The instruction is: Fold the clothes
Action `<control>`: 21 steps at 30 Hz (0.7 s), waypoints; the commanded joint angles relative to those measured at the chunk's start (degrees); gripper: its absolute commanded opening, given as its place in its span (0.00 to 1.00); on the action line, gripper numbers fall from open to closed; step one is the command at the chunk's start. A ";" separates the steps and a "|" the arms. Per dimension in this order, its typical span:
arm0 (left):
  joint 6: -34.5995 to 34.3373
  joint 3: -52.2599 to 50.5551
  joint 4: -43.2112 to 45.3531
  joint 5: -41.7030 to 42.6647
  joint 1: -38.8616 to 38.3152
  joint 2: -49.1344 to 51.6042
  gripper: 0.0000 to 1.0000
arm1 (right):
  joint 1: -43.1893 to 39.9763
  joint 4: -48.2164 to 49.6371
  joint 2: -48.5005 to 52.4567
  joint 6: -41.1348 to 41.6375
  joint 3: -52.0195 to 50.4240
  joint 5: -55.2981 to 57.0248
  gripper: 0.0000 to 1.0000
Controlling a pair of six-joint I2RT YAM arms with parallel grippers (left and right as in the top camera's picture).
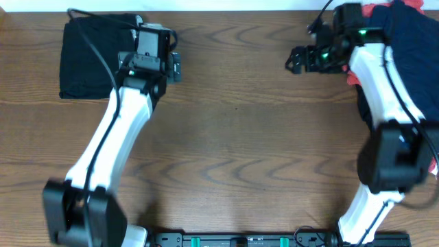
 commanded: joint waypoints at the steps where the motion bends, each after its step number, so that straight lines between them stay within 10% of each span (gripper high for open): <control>1: -4.68 0.13 -3.41 -0.02 -3.04 -4.44 0.98 | 0.59 -1.22 -10.23 -2.25 2.73 8.63 0.99; 21: -4.68 0.13 -4.02 -0.04 -5.09 -7.50 0.98 | 0.59 -3.04 -21.49 -2.16 2.69 9.88 0.99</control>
